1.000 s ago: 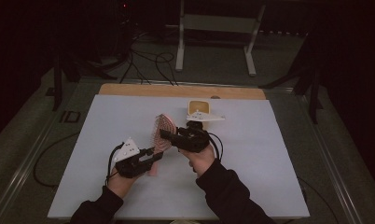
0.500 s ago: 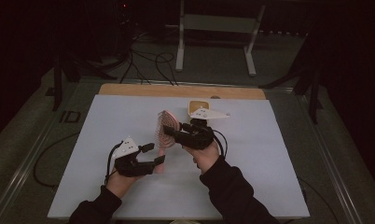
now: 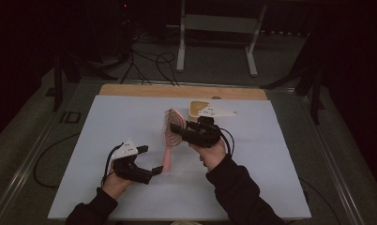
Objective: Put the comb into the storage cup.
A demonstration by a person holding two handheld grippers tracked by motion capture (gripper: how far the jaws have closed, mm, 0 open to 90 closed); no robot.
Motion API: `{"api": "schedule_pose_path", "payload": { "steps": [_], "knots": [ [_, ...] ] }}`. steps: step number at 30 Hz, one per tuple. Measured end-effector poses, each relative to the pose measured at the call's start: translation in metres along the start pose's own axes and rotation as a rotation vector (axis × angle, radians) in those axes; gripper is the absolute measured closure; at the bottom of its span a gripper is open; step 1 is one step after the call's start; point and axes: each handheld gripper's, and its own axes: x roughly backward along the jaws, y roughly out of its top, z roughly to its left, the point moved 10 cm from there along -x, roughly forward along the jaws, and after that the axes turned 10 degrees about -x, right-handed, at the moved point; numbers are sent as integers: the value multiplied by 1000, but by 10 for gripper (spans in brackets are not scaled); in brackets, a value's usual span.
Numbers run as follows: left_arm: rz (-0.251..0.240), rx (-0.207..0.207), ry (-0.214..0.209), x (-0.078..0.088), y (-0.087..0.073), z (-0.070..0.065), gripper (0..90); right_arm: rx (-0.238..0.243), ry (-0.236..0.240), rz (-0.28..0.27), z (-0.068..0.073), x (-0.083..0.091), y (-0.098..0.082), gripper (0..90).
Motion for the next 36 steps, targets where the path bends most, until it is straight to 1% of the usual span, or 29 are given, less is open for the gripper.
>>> {"api": "schedule_pose_path", "payload": {
  "steps": [2,4,6,7,9,10,11,12,14,16,18,19,20,24,26,29,34,36],
  "knots": [
    [8,2,5,1,-3,2,2,-4,-1,-2,-2,2,1,652],
    [6,6,12,3,-5,3,2,-3,-1,-2,-3,2,1,651],
    [10,5,7,4,-6,2,2,0,-3,-4,-5,4,2,651],
    [14,0,12,4,-7,2,2,-1,-4,-6,-6,4,3,651],
    [10,-8,5,6,-8,2,2,-3,-5,-8,-8,6,4,652],
    [13,-13,9,7,-8,2,1,-3,-6,-8,-10,8,6,652],
    [6,-15,3,8,-9,2,1,-3,-6,-8,-10,8,6,652],
    [7,-9,-13,10,-10,1,2,2,-5,-13,-11,10,8,652],
    [8,-6,-19,13,-13,1,1,4,-11,-16,-13,12,10,652],
    [15,-10,-15,15,-16,2,2,8,-11,-17,-14,12,11,652],
    [22,-4,-15,21,-21,3,1,16,-18,-16,-17,15,13,652],
    [22,-4,-15,21,-21,3,2,16,-18,-16,-17,15,13,652],
    [26,-6,-9,23,-23,4,2,18,-21,-18,-20,17,14,653],
    [26,5,8,32,-29,7,2,22,-27,-24,-24,20,16,653],
    [31,8,8,37,-34,8,2,25,-26,-28,-26,22,18,652],
    [29,14,12,40,-37,8,2,29,-33,-26,-29,24,20,653],
    [34,16,7,43,-41,7,2,34,-37,-32,-32,28,24,652],
    [32,13,13,45,-44,8,2,29,-37,-45,-34,33,30,653]
  ]
}}
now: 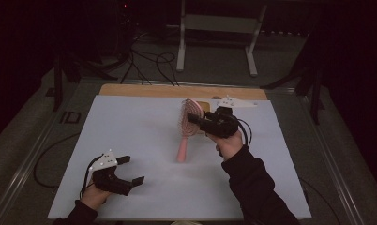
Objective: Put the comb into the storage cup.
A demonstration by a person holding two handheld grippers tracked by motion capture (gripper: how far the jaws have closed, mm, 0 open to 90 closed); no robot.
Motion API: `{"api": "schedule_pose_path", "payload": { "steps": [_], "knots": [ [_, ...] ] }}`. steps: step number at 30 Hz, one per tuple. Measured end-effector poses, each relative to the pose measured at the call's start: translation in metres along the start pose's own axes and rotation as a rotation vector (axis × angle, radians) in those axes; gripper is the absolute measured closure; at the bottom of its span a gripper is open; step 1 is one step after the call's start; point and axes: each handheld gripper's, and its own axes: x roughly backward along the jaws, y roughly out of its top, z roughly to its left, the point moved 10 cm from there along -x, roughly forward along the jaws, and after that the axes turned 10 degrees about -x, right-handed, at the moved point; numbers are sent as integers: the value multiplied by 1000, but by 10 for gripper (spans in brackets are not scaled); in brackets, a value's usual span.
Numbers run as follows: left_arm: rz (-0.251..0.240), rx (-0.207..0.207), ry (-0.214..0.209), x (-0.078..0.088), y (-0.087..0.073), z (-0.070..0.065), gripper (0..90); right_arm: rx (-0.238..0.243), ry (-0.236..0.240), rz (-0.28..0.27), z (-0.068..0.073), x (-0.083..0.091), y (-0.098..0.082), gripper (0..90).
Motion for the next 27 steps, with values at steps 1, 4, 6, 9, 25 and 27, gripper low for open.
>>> {"api": "schedule_pose_path", "payload": {
  "steps": [1,4,6,9,25,27],
  "knots": [
    [-5,0,3,1,-1,0,2,0,0,0,0,0,0,653],
    [-11,2,4,2,-1,0,2,4,1,-7,-1,3,3,653],
    [-26,-3,12,5,-2,1,3,10,-7,-21,-5,9,11,653],
    [-13,2,27,7,-5,3,2,11,-9,-31,-7,12,16,653],
    [-24,5,55,10,-7,4,2,58,-46,-113,-13,34,66,654],
    [-25,7,52,10,-6,4,2,58,-49,-125,-14,36,73,653]
  ]
}}
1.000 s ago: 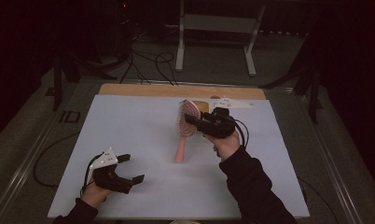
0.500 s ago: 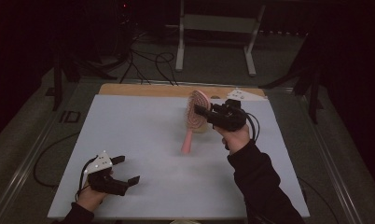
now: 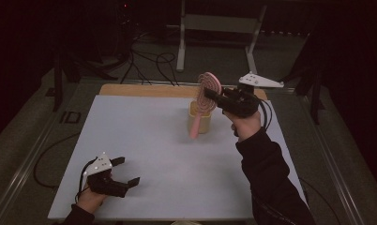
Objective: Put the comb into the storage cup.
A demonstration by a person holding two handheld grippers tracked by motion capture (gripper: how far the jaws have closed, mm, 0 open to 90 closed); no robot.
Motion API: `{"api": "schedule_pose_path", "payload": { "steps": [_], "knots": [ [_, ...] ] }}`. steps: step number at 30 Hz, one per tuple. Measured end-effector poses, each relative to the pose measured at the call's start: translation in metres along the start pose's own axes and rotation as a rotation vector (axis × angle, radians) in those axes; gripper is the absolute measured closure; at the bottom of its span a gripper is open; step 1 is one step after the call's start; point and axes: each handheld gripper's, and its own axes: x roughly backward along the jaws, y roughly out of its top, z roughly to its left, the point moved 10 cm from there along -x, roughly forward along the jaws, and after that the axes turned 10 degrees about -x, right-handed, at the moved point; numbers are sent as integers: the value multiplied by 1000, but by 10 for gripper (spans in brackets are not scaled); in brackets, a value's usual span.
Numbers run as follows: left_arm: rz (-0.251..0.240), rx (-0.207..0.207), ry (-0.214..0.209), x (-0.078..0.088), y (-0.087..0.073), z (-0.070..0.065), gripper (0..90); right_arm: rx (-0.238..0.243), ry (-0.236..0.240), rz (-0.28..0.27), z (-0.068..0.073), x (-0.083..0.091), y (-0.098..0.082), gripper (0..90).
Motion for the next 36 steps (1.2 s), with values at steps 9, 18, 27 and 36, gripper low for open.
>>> {"api": "schedule_pose_path", "payload": {
  "steps": [9,18,27,36],
  "knots": [
    [0,0,-4,0,0,1,2,14,-21,-53,-7,1,25,653],
    [-13,2,-5,1,1,1,2,37,-55,-72,-16,-4,39,654],
    [-13,3,0,2,1,2,2,60,-80,-103,-25,-7,52,654],
    [-14,8,-1,1,1,2,2,55,-121,-140,-40,-9,68,655]
  ]
}}
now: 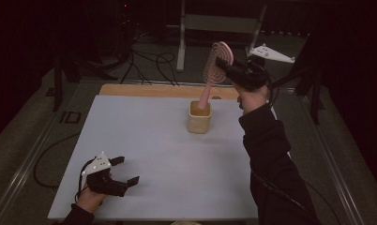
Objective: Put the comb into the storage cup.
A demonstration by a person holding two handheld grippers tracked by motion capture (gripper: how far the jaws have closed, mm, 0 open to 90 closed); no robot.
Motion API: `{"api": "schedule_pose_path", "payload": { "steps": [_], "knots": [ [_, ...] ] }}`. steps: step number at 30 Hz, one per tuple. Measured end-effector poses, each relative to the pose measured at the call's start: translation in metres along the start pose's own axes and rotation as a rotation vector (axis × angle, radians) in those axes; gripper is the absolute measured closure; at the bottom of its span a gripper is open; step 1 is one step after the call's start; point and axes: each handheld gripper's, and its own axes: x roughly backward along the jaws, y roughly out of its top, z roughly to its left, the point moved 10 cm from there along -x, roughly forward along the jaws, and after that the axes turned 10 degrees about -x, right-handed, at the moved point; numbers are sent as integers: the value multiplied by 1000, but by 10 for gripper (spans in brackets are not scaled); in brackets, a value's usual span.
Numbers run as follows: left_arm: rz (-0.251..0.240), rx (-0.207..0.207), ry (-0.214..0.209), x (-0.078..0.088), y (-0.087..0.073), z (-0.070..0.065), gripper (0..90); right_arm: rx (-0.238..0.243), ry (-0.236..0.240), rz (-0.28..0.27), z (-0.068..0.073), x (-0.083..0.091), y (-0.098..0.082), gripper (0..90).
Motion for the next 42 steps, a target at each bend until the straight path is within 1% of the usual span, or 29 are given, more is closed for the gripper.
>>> {"api": "schedule_pose_path", "payload": {
  "steps": [2,4,7,9,10,11,14,16,17,20,23,25,27,29,31,36,37,39,42],
  "knots": [
    [4,-4,-2,0,0,0,2,-2,-13,-6,-3,-2,2,655],
    [1,-4,-6,0,0,-1,2,13,-23,-17,-5,-4,3,654],
    [2,-7,-3,0,0,-1,2,12,-33,-26,-7,-5,4,654],
    [1,-6,-2,0,0,0,2,4,-43,-41,-12,-7,5,654],
    [1,-4,-2,0,0,0,2,8,-37,-56,-13,-10,3,654],
    [0,-3,-6,0,0,-1,2,8,-37,-56,-13,-10,3,654],
    [-2,-6,-8,0,0,-2,2,32,-67,-56,-18,-15,-4,654],
    [-4,-8,-9,0,1,-1,2,17,-67,-56,-22,-17,-7,654],
    [-4,-6,-10,1,1,-1,2,-5,-62,-66,-26,-18,-9,655],
    [-3,-6,-10,0,0,-1,2,-8,-63,-70,-29,-19,-12,655],
    [-1,-6,-9,0,0,-2,2,-18,-66,-65,-30,-24,-17,655],
    [-2,-10,-10,0,0,-2,2,-18,-66,-65,-30,-24,-17,655],
    [-9,-7,-10,1,1,-2,2,-23,-59,-62,-29,-26,-22,655],
    [-11,-9,-10,1,2,-2,2,-19,-61,-58,-30,-28,-25,654],
    [-11,-10,-11,1,2,-2,2,-25,-62,-55,-30,-29,-28,654],
    [-15,-10,-8,1,2,-2,2,-39,-59,-36,-33,-34,-40,654],
    [-15,-10,-8,1,2,-2,2,-39,-59,-36,-33,-34,-40,654],
    [-14,-10,-9,1,2,-1,2,-42,-57,-17,-35,-38,-50,654],
    [-15,-7,-10,1,2,-2,2,-54,-58,-6,-37,-40,-57,655]
  ]
}}
